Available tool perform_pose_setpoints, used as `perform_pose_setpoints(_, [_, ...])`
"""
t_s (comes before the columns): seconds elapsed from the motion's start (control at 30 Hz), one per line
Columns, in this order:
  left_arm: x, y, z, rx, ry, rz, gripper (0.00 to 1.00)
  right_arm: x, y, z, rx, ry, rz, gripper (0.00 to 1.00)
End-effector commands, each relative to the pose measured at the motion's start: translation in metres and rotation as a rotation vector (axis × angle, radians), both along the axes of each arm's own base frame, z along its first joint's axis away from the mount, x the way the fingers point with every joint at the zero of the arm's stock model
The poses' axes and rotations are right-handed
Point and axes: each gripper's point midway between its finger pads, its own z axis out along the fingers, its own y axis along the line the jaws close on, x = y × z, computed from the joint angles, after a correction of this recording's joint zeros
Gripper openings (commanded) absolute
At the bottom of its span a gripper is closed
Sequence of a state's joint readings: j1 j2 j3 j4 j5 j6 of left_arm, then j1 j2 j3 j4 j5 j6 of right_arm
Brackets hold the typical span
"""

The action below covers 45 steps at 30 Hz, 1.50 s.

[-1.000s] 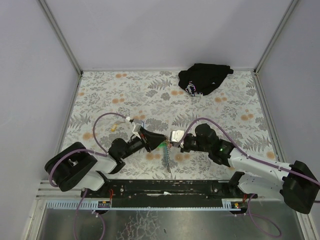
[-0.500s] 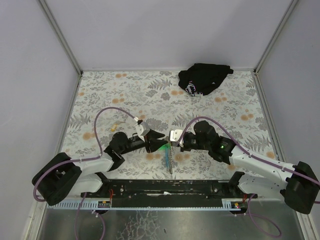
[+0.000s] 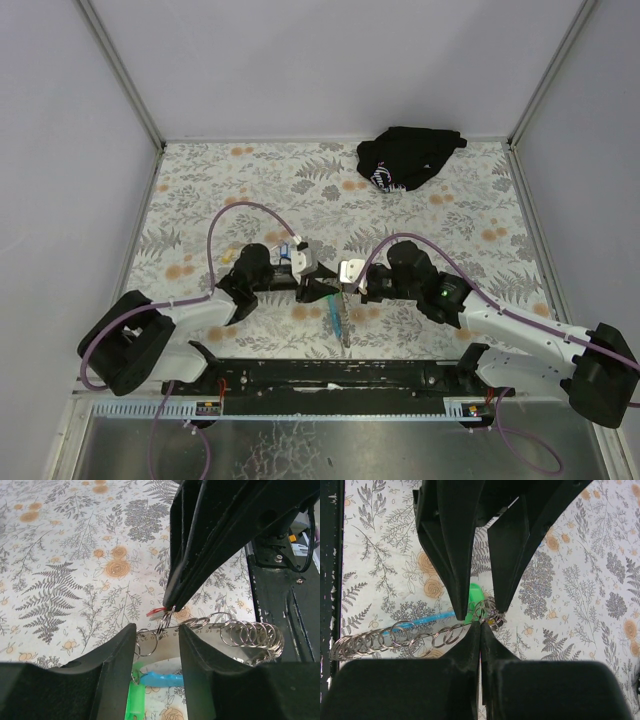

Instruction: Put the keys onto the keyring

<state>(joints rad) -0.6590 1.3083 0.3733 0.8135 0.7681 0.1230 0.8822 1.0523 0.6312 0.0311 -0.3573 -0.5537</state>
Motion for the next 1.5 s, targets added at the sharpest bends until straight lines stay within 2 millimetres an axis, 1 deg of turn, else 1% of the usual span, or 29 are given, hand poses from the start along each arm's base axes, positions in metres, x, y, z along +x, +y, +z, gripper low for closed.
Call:
perform_pose_setpoints(0.0, [0.000,-0.006,0.002,0.020,-0.058,-0.079,0.38,0.003,0.012,0.029,0.060,-0.055,0.025,0.00])
perform_pose_setpoints(0.13, [-0.002,-0.008,-0.003,0.038,-0.045,-0.107,0.28,0.004,0.012,0.029,0.058,-0.058,0.022,0.00])
perform_pose_setpoints(0.17, [-0.002,-0.008,-0.003,0.038,-0.046,-0.109,0.24,0.004,0.012,0.028,0.058,-0.058,0.020,0.00])
perform_pose_setpoints(0.23, [-0.001,-0.008,-0.005,0.040,-0.046,-0.108,0.12,0.005,0.012,0.027,0.054,-0.057,0.018,0.00])
perform_pose_setpoints(0.33, [0.000,-0.007,-0.006,0.044,-0.051,-0.096,0.01,0.006,0.009,0.024,0.042,-0.053,0.004,0.00])
perform_pose_setpoints(0.43, [0.006,-0.005,-0.006,0.039,-0.034,-0.054,0.00,0.006,0.006,0.022,0.043,-0.050,-0.012,0.00])
perform_pose_setpoints(0.5, [0.009,-0.004,-0.002,0.019,-0.013,-0.029,0.00,0.004,0.005,0.022,0.053,-0.043,-0.016,0.00])
perform_pose_setpoints(0.8, [0.017,0.002,0.013,-0.138,0.182,0.141,0.00,-0.003,-0.003,0.009,0.068,-0.010,-0.046,0.00])
perform_pose_setpoints(1.0, [0.027,0.011,0.025,-0.236,0.277,0.266,0.00,-0.004,0.003,-0.005,0.052,0.012,-0.038,0.00])
perform_pose_setpoints(1.17, [0.037,0.017,0.030,-0.328,0.372,0.366,0.00,-0.005,0.011,-0.015,0.044,0.021,-0.025,0.00])
perform_pose_setpoints(1.37, [0.034,0.017,0.039,-0.459,0.461,0.395,0.00,-0.006,0.018,-0.026,0.022,0.028,-0.017,0.00])
perform_pose_setpoints(1.47, [0.032,0.018,0.040,-0.484,0.468,0.390,0.00,-0.003,0.016,-0.023,0.024,0.010,-0.034,0.00])
